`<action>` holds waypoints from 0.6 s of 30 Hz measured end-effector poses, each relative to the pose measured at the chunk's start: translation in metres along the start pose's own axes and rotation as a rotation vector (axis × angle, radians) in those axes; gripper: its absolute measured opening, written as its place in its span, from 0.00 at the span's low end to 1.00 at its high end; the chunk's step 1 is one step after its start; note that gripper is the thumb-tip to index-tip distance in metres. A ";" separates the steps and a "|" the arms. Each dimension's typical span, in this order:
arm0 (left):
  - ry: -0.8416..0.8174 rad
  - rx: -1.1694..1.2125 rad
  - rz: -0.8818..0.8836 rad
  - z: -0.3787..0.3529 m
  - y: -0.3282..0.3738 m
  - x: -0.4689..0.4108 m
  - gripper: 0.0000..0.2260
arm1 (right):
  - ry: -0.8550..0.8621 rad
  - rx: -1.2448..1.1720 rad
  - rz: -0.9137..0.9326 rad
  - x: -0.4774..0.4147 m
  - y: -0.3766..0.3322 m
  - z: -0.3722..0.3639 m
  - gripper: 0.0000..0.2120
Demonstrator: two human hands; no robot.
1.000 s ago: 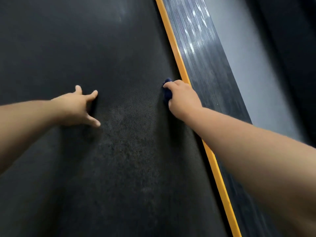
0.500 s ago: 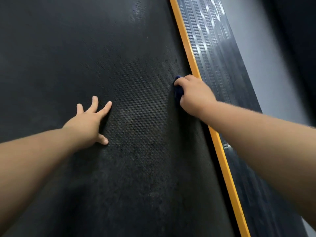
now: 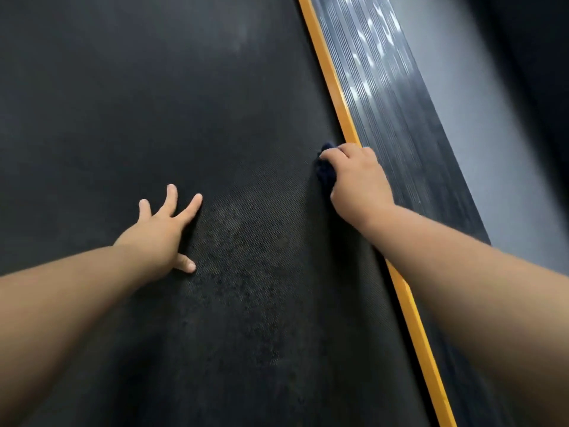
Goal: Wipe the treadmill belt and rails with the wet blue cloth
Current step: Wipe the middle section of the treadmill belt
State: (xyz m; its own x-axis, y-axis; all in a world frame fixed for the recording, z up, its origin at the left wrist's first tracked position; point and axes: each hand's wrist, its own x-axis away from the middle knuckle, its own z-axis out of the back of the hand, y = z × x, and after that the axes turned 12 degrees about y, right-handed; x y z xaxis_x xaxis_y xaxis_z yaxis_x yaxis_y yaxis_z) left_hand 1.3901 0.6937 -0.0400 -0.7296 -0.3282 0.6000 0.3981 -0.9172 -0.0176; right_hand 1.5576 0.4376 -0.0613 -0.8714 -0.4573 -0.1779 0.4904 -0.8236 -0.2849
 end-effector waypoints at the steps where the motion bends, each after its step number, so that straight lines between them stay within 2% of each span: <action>1: -0.007 0.004 0.003 0.001 0.000 0.001 0.55 | -0.018 0.018 0.001 0.004 -0.004 -0.002 0.18; 4: -0.008 -0.010 0.004 0.001 0.001 0.000 0.56 | -0.077 -0.030 0.045 0.051 -0.021 0.001 0.19; 6: -0.016 -0.025 0.015 0.002 0.002 0.001 0.56 | -0.203 -0.115 0.142 0.087 -0.026 0.011 0.19; 8: -0.023 -0.037 0.017 0.004 0.002 0.000 0.56 | -0.279 -0.148 0.235 0.084 -0.017 0.021 0.18; 9: -0.026 -0.036 0.017 0.004 0.002 -0.001 0.56 | -0.252 -0.139 0.255 0.068 -0.010 0.022 0.18; 12: -0.030 -0.035 0.026 0.000 0.001 -0.007 0.57 | -0.093 -0.012 0.160 0.003 0.005 0.020 0.19; 15: -0.011 -0.048 0.028 -0.003 -0.001 -0.009 0.58 | -0.155 0.054 0.071 -0.014 -0.001 0.011 0.22; 18: 0.007 -0.043 0.023 -0.006 -0.004 -0.009 0.59 | -0.207 -0.004 0.080 0.034 -0.015 0.011 0.24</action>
State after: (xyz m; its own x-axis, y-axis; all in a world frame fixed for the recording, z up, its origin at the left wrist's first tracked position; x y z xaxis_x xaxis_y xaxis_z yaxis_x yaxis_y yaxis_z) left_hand 1.3921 0.6986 -0.0502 -0.7246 -0.3511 0.5931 0.3906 -0.9182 -0.0662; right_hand 1.5210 0.4306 -0.0527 -0.8140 -0.5808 -0.0033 0.5582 -0.7807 -0.2809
